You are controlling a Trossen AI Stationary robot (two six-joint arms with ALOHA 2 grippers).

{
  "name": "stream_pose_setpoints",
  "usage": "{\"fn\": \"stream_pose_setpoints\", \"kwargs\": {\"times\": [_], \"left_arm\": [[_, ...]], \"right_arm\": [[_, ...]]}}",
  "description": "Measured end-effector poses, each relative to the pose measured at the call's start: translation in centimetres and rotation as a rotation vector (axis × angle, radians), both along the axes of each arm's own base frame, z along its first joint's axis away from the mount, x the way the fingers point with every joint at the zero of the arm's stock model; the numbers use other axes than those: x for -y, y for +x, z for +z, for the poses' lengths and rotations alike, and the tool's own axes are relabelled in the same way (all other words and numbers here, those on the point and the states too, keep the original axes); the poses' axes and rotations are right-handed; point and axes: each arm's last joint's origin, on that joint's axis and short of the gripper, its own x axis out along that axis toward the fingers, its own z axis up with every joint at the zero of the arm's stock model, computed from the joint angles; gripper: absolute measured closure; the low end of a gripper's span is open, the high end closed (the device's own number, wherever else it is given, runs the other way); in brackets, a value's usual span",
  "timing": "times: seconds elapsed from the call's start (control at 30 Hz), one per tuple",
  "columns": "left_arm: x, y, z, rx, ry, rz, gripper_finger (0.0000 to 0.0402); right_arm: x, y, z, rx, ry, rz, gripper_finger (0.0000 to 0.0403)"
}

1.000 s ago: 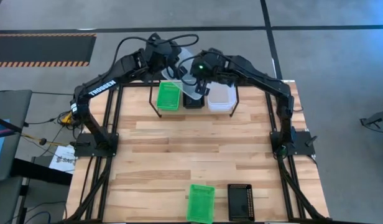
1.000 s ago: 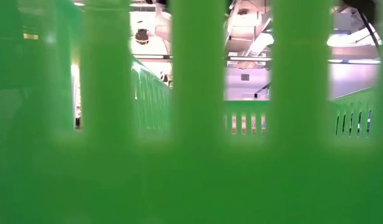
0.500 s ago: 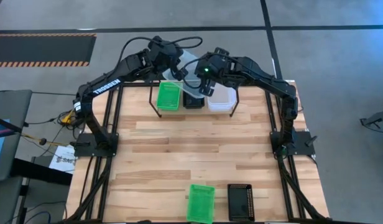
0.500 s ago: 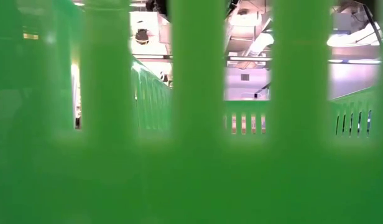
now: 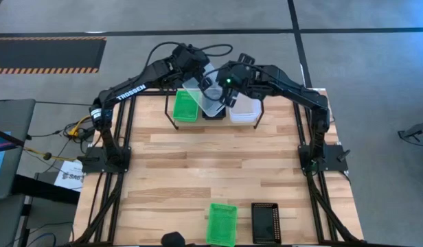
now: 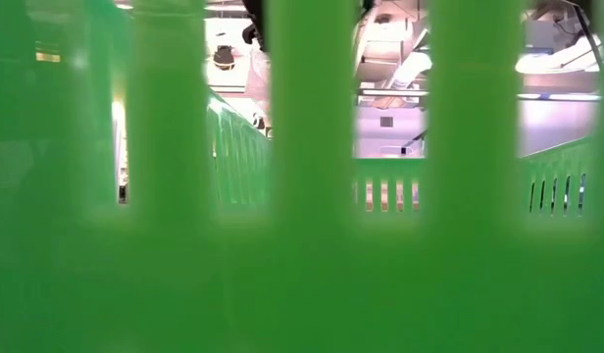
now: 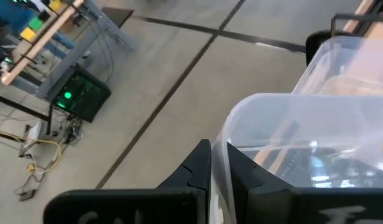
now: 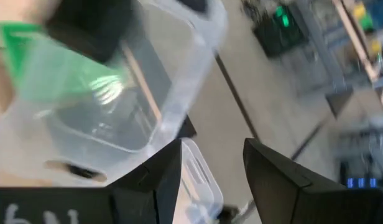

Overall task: Stack baskets on shelf by color
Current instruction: Stack the transparent bin into the transparent bin on the shelf

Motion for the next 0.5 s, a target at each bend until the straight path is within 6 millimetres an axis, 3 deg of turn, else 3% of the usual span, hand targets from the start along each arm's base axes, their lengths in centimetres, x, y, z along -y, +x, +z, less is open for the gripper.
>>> {"fn": "stream_pose_setpoints", "kwargs": {"times": [0.17,0.5], "left_arm": [[0.3,-0.3,0.7,0.034,0.006,0.002,0.0398],[0.2,-0.2,0.9,0.053,0.020,0.001,0.0398]], "right_arm": [[2.2,-0.8,-0.1,0.044,0.050,-0.082,0.0211],[3.9,-0.6,0.1,0.164,0.182,0.017,0.0212]]}}
